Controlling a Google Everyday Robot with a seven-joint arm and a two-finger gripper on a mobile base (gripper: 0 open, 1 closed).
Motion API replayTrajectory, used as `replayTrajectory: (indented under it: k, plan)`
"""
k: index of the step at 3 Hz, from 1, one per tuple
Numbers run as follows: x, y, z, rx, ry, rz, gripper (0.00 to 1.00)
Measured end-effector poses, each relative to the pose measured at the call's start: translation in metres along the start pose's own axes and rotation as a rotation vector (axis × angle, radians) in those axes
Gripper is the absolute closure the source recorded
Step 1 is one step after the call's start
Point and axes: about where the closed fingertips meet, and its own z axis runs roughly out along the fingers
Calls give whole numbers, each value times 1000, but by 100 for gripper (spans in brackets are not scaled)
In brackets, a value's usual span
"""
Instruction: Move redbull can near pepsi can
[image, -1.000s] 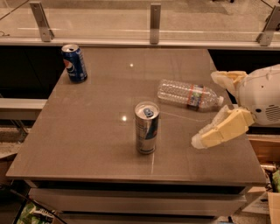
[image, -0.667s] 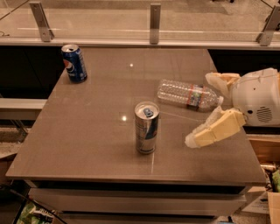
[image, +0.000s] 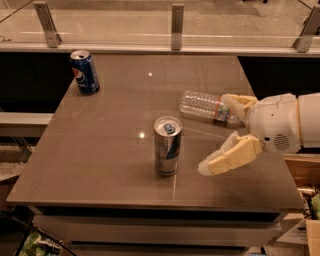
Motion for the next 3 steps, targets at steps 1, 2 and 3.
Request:
replayTrajectory:
  k: [1,2,3]
  plan:
    - [9,8,14,-24,-52,17,0]
    - [14,14,27,-47,-102,25,0]
    - [15,17,41,-71,-163,23,0]
